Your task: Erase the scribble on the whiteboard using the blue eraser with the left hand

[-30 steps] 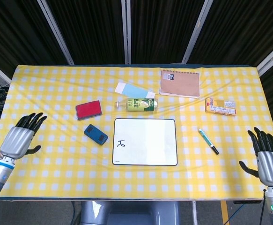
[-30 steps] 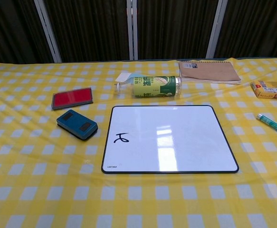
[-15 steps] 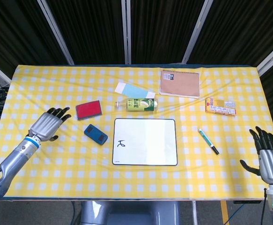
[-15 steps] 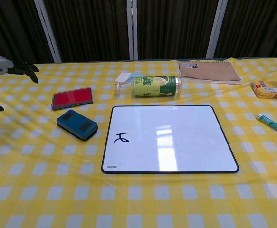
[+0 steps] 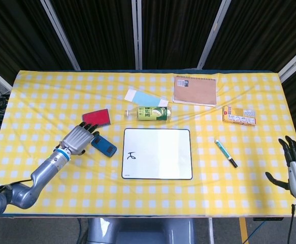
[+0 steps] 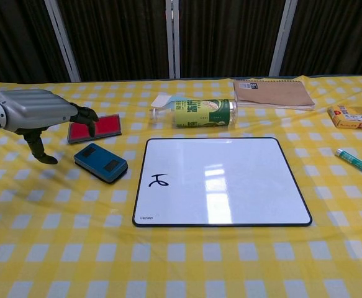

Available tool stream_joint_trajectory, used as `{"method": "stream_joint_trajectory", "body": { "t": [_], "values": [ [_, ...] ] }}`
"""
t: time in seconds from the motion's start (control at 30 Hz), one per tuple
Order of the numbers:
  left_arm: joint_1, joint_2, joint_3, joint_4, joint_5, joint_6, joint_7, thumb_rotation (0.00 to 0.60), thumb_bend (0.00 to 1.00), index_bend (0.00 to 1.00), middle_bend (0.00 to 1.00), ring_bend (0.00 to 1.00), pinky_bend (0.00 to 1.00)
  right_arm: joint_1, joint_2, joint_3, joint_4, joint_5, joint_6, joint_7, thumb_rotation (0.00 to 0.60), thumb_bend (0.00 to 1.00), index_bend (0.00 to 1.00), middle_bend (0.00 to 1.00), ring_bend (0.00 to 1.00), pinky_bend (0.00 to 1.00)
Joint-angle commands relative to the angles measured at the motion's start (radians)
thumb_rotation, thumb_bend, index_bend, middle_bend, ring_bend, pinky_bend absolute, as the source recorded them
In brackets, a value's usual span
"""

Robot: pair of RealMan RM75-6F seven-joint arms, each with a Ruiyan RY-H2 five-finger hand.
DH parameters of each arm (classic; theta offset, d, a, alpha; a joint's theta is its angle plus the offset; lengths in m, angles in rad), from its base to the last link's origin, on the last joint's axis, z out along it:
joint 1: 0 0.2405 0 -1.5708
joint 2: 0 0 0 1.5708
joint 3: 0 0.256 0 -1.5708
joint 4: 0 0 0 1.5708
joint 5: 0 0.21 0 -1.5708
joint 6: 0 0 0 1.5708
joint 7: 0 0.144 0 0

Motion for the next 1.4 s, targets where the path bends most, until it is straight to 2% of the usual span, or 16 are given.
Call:
{"method": "stream_joint_trajectory", "body": {
  "t": [0.03, 0.3, 0.77, 1.2, 1.27, 1.37, 1.4],
  "values": [
    [-0.023, -0.028, 0.005, 0.011, -0.031, -0.010, 0.022, 0.600, 0.25, 0.25, 0.07, 0.14, 0.17, -0.002, 0.005, 0.004, 0.002, 0.005, 0.000, 0.014, 0.600, 0.08, 0.09, 0.00, 0.00, 0.00],
    [-0.070, -0.070, 0.014, 0.025, -0.109, -0.015, 0.087, 0.600, 0.25, 0.24, 0.06, 0.14, 0.17, -0.005, 0.016, 0.011, 0.008, 0.016, -0.004, 0.060, 0.600, 0.08, 0.09, 0.00, 0.00, 0.00],
    [-0.120, -0.125, 0.045, 0.058, -0.178, -0.004, 0.127, 0.600, 0.26, 0.26, 0.07, 0.14, 0.17, -0.003, 0.020, 0.012, 0.009, 0.015, -0.013, 0.087, 0.600, 0.08, 0.09, 0.00, 0.00, 0.00],
    [-0.127, -0.165, 0.071, 0.084, -0.181, 0.039, 0.128, 0.600, 0.33, 0.36, 0.15, 0.21, 0.23, -0.003, 0.024, 0.013, 0.006, 0.004, -0.008, 0.106, 0.600, 0.08, 0.09, 0.00, 0.00, 0.00],
    [-0.121, -0.177, 0.070, 0.092, -0.168, 0.068, 0.123, 0.600, 0.35, 0.44, 0.22, 0.27, 0.28, -0.004, 0.024, 0.012, 0.004, 0.000, -0.003, 0.109, 0.600, 0.08, 0.09, 0.00, 0.00, 0.00],
    [-0.099, -0.204, 0.060, 0.111, -0.103, 0.151, 0.085, 0.600, 0.45, 0.69, 0.45, 0.45, 0.43, -0.006, 0.024, 0.013, 0.003, -0.006, 0.008, 0.112, 0.600, 0.08, 0.09, 0.00, 0.00, 0.00],
    [-0.089, -0.216, 0.059, 0.122, -0.061, 0.191, 0.055, 0.600, 0.47, 0.74, 0.49, 0.49, 0.46, -0.007, 0.024, 0.014, 0.002, -0.008, 0.013, 0.114, 0.600, 0.08, 0.09, 0.00, 0.00, 0.00]
  ]
}}
